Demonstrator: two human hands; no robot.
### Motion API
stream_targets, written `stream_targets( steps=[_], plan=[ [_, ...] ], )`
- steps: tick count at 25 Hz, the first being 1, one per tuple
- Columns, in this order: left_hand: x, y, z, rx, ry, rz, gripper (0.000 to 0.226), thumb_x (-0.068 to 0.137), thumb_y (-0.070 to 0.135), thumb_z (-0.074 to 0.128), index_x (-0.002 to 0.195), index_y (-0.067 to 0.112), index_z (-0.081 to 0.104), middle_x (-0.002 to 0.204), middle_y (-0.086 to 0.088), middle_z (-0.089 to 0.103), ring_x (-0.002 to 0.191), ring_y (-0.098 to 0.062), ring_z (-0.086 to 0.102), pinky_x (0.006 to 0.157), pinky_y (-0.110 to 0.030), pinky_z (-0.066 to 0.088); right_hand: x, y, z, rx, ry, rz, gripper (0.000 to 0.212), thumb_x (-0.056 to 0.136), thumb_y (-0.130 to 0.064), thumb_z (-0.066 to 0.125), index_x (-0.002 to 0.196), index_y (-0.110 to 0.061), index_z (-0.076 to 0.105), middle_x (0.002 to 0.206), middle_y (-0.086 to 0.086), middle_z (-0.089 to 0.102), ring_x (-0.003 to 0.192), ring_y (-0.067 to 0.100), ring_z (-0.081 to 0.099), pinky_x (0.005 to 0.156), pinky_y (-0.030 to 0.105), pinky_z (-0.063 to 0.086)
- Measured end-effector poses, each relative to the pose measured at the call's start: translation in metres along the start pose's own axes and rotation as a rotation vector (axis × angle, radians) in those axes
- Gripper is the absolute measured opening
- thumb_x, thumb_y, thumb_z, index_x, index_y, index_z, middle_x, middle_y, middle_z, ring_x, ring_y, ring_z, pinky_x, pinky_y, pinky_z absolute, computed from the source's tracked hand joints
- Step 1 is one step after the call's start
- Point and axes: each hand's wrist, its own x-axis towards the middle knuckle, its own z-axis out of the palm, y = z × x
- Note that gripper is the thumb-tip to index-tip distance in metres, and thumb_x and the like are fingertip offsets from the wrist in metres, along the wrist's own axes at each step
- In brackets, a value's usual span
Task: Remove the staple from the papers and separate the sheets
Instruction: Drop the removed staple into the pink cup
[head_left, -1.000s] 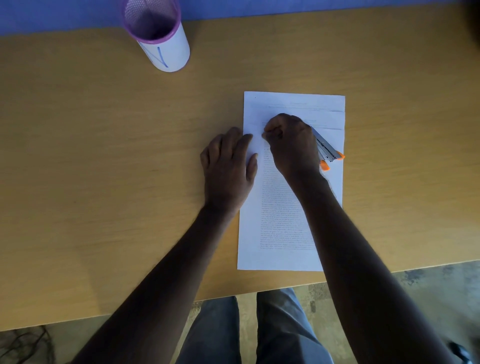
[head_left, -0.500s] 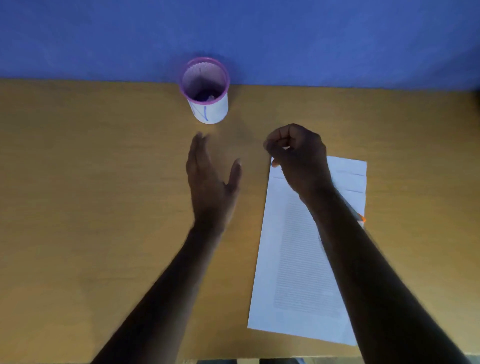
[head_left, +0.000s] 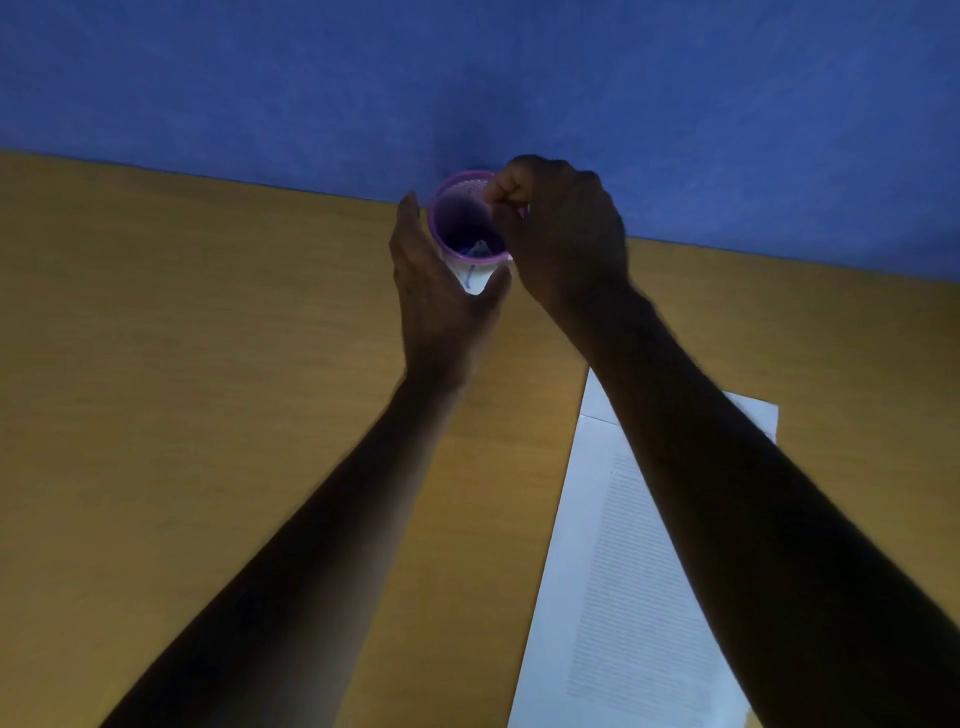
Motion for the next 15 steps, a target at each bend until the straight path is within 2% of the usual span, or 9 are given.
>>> stream_targets(
  steps=[3, 6, 11, 15],
  plan=[
    [0.004, -0.002, 0.001, -0.016, -0.011, 0.025, 0.111, 0.078, 0.037, 0.089, 0.158, 0.000, 0.021, 0.158, -0.019, 0.039, 0.144, -0.028, 0.045, 0.110, -0.045, 0.052, 0.005, -0.001, 0.005, -0.035, 0.007, -0.003, 0.021, 0.106, -0.030, 0.055, 0.121, -0.025, 0.070, 0.119, -0.005, 0.075, 0.107, 0.014, 0.071, 0.087, 0.031, 0.060],
    [0.004, -0.003, 0.003, -0.008, -0.030, 0.034, 0.108, 0.079, 0.033, 0.089, 0.156, -0.003, 0.023, 0.157, -0.021, 0.040, 0.145, -0.030, 0.045, 0.109, -0.044, 0.053, 0.000, 0.001, 0.007, -0.012, 0.048, -0.005, 0.021, 0.107, -0.026, 0.055, 0.119, -0.023, 0.071, 0.117, -0.005, 0.075, 0.106, 0.012, 0.071, 0.082, 0.023, 0.057],
    [0.008, -0.001, 0.006, 0.003, -0.022, 0.046, 0.102, 0.080, 0.031, 0.088, 0.154, -0.003, 0.027, 0.156, -0.019, 0.042, 0.144, -0.029, 0.045, 0.105, -0.041, 0.056, -0.044, 0.021, 0.004, 0.171, 0.201, 0.085, 0.016, 0.103, -0.020, 0.060, 0.113, -0.018, 0.074, 0.111, -0.005, 0.076, 0.094, 0.007, 0.071, 0.082, 0.025, 0.059],
    [0.009, 0.000, 0.004, -0.027, -0.039, 0.073, 0.100, 0.079, 0.031, 0.089, 0.154, 0.000, 0.028, 0.154, -0.017, 0.043, 0.143, -0.027, 0.045, 0.105, -0.043, 0.055, -0.120, 0.060, 0.002, 0.211, 0.287, 0.246, 0.016, 0.101, -0.014, 0.063, 0.113, -0.017, 0.073, 0.114, -0.004, 0.072, 0.079, 0.005, 0.066, 0.070, 0.019, 0.055]
  ],
)
